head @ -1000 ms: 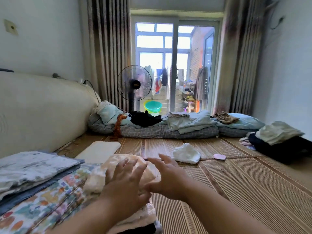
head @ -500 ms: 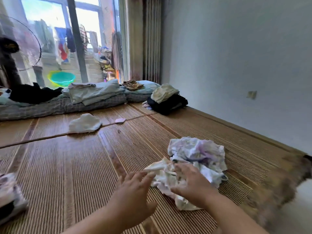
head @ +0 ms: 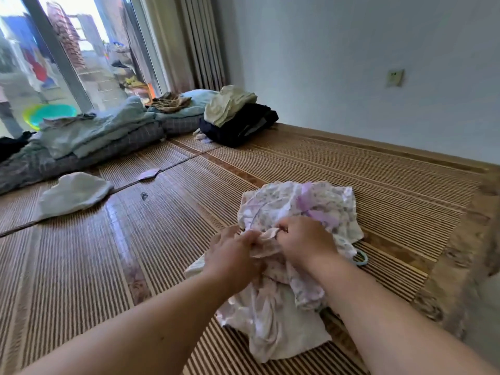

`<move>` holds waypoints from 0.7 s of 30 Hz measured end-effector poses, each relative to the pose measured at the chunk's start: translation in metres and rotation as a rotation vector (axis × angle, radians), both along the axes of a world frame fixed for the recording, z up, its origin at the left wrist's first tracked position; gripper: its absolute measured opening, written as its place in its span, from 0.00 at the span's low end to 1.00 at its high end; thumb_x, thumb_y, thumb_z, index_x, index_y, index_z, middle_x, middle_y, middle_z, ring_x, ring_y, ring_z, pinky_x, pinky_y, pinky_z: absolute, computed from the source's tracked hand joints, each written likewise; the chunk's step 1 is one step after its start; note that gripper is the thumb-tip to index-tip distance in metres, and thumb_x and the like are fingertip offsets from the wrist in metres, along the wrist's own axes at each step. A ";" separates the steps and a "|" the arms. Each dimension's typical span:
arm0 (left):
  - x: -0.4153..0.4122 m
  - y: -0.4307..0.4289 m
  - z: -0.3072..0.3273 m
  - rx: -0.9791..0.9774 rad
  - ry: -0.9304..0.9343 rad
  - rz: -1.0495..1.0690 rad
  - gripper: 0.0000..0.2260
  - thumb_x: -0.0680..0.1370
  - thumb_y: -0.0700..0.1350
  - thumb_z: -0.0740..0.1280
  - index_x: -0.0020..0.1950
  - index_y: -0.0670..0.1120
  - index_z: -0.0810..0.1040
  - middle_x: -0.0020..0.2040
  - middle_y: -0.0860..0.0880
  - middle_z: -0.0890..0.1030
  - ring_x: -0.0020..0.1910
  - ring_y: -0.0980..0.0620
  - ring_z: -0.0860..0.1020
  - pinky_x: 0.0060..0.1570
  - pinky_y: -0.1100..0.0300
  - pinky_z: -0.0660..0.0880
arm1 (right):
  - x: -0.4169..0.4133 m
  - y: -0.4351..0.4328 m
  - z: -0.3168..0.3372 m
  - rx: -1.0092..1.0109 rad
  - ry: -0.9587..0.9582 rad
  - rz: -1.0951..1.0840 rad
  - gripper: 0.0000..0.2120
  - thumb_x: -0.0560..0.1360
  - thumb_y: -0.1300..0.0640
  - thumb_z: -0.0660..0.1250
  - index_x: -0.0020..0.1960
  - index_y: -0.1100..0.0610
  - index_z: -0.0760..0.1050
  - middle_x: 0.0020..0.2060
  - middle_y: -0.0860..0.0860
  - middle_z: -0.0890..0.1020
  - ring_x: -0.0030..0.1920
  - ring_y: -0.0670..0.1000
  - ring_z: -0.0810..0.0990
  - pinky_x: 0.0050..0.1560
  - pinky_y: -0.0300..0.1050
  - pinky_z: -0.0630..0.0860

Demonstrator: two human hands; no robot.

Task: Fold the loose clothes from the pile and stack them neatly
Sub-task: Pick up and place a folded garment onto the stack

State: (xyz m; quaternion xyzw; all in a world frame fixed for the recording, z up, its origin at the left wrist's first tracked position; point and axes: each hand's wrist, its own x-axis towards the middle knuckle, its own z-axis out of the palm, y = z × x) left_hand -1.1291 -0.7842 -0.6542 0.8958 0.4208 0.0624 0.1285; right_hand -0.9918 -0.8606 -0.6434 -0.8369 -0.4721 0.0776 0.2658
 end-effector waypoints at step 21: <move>-0.122 -0.108 0.202 -0.320 -0.867 0.045 0.16 0.68 0.46 0.75 0.55 0.49 0.78 0.49 0.49 0.84 0.49 0.50 0.82 0.52 0.49 0.79 | -0.147 -0.100 0.339 0.574 0.762 0.541 0.15 0.79 0.62 0.58 0.37 0.55 0.78 0.35 0.53 0.80 0.39 0.55 0.80 0.44 0.49 0.78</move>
